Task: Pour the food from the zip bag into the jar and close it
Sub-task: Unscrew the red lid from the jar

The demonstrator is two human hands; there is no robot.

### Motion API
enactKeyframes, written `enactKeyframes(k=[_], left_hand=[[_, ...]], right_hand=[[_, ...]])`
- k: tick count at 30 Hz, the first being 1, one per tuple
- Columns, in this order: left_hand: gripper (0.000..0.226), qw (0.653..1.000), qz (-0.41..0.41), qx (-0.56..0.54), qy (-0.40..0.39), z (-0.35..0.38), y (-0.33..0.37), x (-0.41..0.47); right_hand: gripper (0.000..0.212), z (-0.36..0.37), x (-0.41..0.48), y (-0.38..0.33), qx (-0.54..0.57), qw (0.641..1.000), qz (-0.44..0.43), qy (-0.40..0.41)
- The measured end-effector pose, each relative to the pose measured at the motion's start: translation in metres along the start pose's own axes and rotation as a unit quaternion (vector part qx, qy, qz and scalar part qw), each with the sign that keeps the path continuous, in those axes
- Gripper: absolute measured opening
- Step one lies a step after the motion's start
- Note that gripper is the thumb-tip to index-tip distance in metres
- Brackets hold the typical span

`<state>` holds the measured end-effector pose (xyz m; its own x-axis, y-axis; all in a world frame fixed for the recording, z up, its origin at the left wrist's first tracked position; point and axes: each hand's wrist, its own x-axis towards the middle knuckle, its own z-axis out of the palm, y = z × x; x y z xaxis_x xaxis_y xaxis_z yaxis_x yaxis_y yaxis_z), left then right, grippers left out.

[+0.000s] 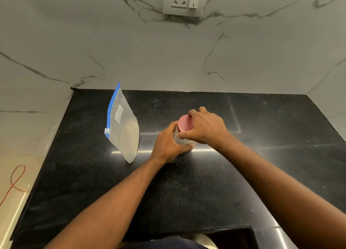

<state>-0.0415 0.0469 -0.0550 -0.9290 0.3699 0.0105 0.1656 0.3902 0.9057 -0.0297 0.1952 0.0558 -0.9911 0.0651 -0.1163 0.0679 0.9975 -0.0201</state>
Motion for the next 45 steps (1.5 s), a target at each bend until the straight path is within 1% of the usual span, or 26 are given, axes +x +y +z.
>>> enactKeyframes(k=[5,8,9,11,12,13,15,16,18,20,21,23,25,27,28,29,31,32,33,36,39,40,42,43,44,45], left_hand=[[0.088,1.0,0.01,0.01,0.009,0.001,0.006,-0.002],[0.091,1.0,0.003,-0.001,-0.023,0.0,0.005,-0.001],[0.093,0.999,0.002,-0.004,-0.034,0.0,0.003,-0.001],[0.094,0.999,0.006,-0.005,-0.041,0.002,0.001,-0.001],[0.093,0.999,0.008,-0.005,-0.038,0.003,0.0,0.0],[0.091,0.999,0.009,-0.006,-0.034,0.004,-0.001,0.0],[0.084,1.0,0.013,-0.004,-0.023,0.006,-0.003,-0.001],[0.079,1.0,0.016,-0.001,-0.018,0.006,-0.003,-0.001],[0.072,1.0,0.012,-0.001,-0.013,0.006,-0.002,-0.001],[0.079,1.0,0.008,-0.007,-0.017,0.006,-0.004,0.0],[0.084,1.0,0.01,-0.007,-0.02,0.006,-0.005,0.0],[0.093,1.0,0.015,-0.004,-0.022,0.006,-0.006,0.0],[0.093,1.0,0.016,0.0,-0.025,0.006,-0.006,0.0],[0.084,1.0,0.016,0.002,-0.027,0.006,-0.007,0.0],[0.081,1.0,0.015,0.001,-0.025,0.006,-0.007,0.0],[0.08,1.0,0.013,-0.002,-0.023,0.007,-0.008,0.0],[0.08,1.0,0.008,-0.006,-0.02,0.007,-0.008,0.0],[0.08,1.0,0.008,-0.006,-0.019,0.008,-0.007,-0.001],[0.081,1.0,0.009,-0.006,-0.017,0.008,-0.007,-0.002],[0.085,1.0,0.013,-0.008,-0.017,0.007,-0.007,-0.002],[0.087,1.0,0.009,-0.008,-0.024,0.007,-0.01,-0.001],[0.087,1.0,0.01,-0.009,-0.024,0.008,-0.011,-0.001],[0.085,0.999,0.016,-0.011,-0.027,0.009,-0.011,0.001],[0.083,0.999,0.017,-0.012,-0.028,0.009,-0.011,0.001],[0.082,0.999,0.017,-0.011,-0.027,0.009,-0.011,0.002],[0.081,1.0,0.015,-0.011,-0.025,0.009,-0.011,0.002]], right_hand=[[0.078,-0.018,0.01,0.01,0.004,0.993,-0.096,-0.062],[0.095,-0.032,0.021,0.015,-0.067,0.966,-0.203,-0.144],[0.099,-0.037,0.024,0.018,-0.062,0.957,-0.219,-0.181],[0.101,-0.044,0.026,0.023,0.017,0.947,-0.21,-0.243],[0.1,-0.045,0.026,0.023,0.051,0.95,-0.195,-0.24],[0.099,-0.045,0.023,0.021,0.044,0.961,-0.175,-0.211],[0.096,-0.034,0.015,0.013,-0.072,0.982,-0.123,-0.121],[0.095,-0.026,0.012,0.009,-0.126,0.983,-0.102,-0.09],[0.089,-0.012,0.011,0.004,-0.138,0.984,-0.087,-0.064],[0.077,-0.015,0.012,0.003,-0.098,0.986,-0.109,-0.077],[0.071,-0.019,0.014,0.002,-0.093,0.981,-0.134,-0.102],[0.07,-0.026,0.018,0.003,-0.107,0.961,-0.192,-0.167],[0.064,-0.033,0.02,0.006,-0.085,0.944,-0.244,-0.206],[0.04,-0.042,0.019,0.009,0.01,0.94,-0.273,-0.204],[0.035,-0.043,0.019,0.01,0.039,0.949,-0.263,-0.169],[0.044,-0.043,0.02,0.011,0.027,0.963,-0.239,-0.118],[0.075,-0.039,0.016,0.007,-0.101,0.981,-0.163,-0.038],[0.084,-0.034,0.016,0.005,-0.155,0.978,-0.134,-0.026],[0.086,-0.028,0.016,0.003,-0.177,0.976,-0.119,-0.034],[0.069,-0.029,0.015,0.002,-0.107,0.98,-0.127,-0.109],[0.07,-0.036,0.015,0.004,-0.089,0.957,-0.208,-0.18],[0.07,-0.037,0.015,0.004,-0.093,0.949,-0.239,-0.185],[0.058,-0.041,0.015,0.007,-0.05,0.94,-0.276,-0.195],[0.053,-0.041,0.016,0.008,-0.021,0.943,-0.275,-0.185],[0.054,-0.039,0.017,0.007,-0.013,0.954,-0.255,-0.156],[0.063,-0.036,0.018,0.006,-0.04,0.967,-0.222,-0.118]])
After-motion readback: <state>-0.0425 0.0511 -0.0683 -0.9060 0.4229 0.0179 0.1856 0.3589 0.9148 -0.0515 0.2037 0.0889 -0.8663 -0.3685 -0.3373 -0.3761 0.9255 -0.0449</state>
